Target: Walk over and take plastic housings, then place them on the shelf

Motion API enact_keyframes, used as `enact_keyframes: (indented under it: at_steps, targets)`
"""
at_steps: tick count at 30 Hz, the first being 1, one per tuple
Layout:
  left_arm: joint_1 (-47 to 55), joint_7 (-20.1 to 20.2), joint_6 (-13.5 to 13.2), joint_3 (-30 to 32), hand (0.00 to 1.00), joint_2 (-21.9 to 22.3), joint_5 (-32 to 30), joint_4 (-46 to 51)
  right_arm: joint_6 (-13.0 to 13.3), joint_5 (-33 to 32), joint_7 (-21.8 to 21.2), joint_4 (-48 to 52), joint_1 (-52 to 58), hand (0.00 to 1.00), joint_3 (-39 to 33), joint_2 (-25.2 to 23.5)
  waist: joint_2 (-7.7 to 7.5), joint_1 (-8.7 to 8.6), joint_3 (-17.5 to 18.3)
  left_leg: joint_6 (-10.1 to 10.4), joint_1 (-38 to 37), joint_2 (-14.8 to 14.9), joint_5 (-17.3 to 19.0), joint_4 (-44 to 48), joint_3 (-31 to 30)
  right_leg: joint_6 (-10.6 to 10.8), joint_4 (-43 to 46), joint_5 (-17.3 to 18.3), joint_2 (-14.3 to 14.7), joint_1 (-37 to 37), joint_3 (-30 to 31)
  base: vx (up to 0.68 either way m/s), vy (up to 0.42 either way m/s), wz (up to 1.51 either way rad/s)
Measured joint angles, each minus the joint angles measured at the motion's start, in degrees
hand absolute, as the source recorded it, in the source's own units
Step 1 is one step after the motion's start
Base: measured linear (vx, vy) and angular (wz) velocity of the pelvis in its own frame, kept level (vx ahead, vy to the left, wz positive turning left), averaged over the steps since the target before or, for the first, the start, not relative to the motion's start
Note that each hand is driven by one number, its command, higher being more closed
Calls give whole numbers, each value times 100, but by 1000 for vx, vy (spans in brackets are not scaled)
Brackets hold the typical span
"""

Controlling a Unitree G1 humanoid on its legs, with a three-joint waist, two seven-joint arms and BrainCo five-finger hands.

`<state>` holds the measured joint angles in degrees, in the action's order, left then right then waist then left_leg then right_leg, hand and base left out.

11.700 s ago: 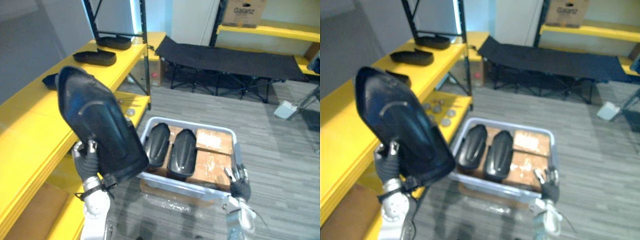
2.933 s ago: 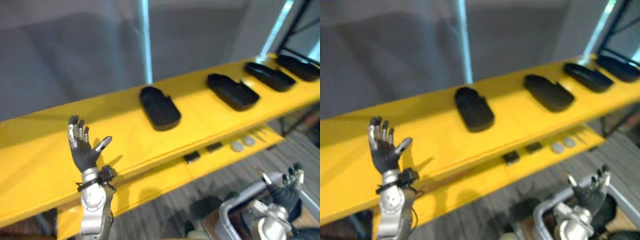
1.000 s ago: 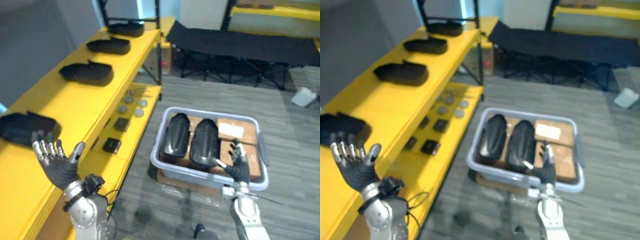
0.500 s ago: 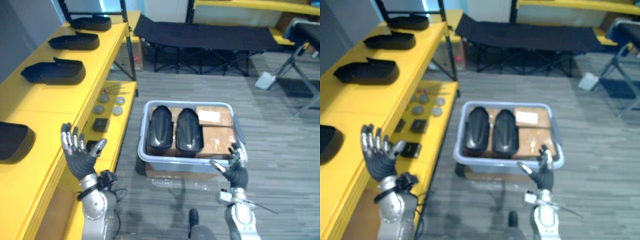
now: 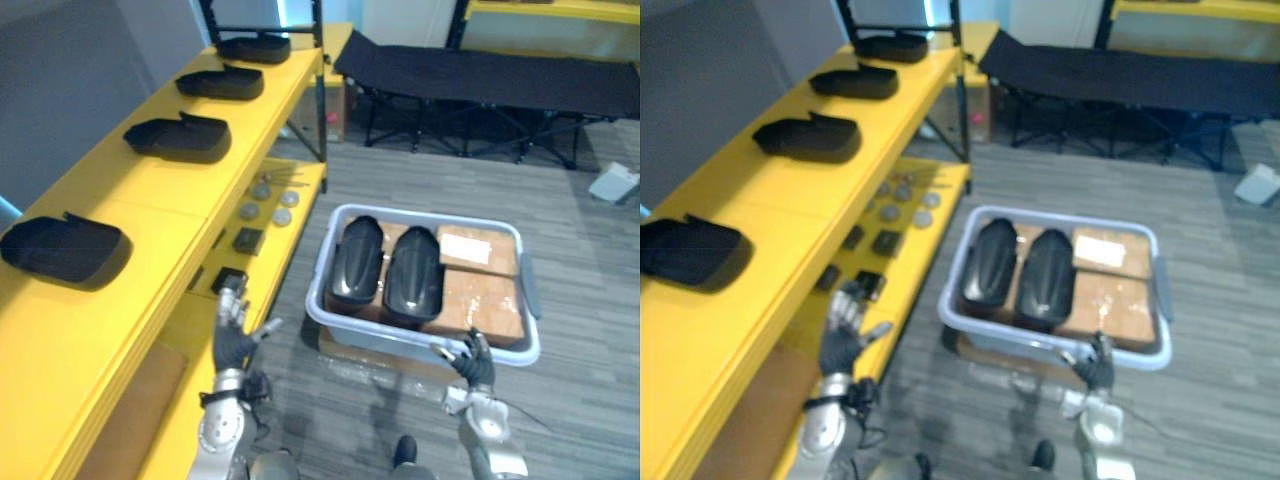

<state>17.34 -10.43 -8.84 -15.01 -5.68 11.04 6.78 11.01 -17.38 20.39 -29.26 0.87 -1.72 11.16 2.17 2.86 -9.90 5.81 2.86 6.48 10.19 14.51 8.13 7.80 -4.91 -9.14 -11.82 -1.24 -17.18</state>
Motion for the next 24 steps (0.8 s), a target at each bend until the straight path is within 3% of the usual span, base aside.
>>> enact_keyframes:
  at_steps: [2,4,7,12,16,18,20,24]
  targets:
    - [-196,233,303,-206,0,-101,-230,-959,37,-108,271,-595,-541,0,-176,123,-23,69,6,-21,160,-69,11,46,-60,36,-22,-24,-57,107,-28,-51,62,11]
    - [-377,263,442,-216,0,-114,-337,-1841,41,-284,511,-1109,-964,0,-381,326,-41,86,-15,-40,397,-113,21,202,-227,79,25,-65,-87,176,-169,-44,37,32]
    - [-515,262,432,-244,0,-356,-501,-2566,46,-488,823,-1777,-1727,0,-682,752,-79,213,-228,-89,685,-128,55,462,-391,84,26,-152,-92,236,-315,-73,31,28]
    - [-749,268,193,-260,0,-585,-411,-3560,256,-556,1549,-2136,-2980,0,-951,1626,50,448,-782,-205,1288,-150,248,1123,-531,93,27,-291,-114,424,-426,-156,64,12]
    - [-737,259,-164,-77,0,-552,-172,-3877,224,-673,1628,-2366,-3299,0,-1085,1914,49,500,-991,-215,1445,-169,260,1259,-605,60,28,-268,-120,462,-505,-87,55,10]
    - [-850,245,-390,58,0,-497,-17,-4088,119,-770,1574,-2489,-3477,0,-1096,2093,84,538,-1118,-215,1506,-165,260,1324,-615,60,29,-270,-115,492,-505,-56,36,-1]
    - [-908,201,-678,261,0,-485,28,-4219,-159,-790,1360,-2737,-3729,0,-1113,2298,93,566,-1313,-216,1538,-159,259,1349,-621,102,29,-312,-109,516,-506,-46,42,-1]
    - [-910,163,-850,535,0,-527,30,-4641,-585,-882,1053,-3149,-4045,0,-1119,2552,86,591,-1441,-216,1730,-181,259,1407,-756,112,53,-318,-106,615,-627,-21,47,12]
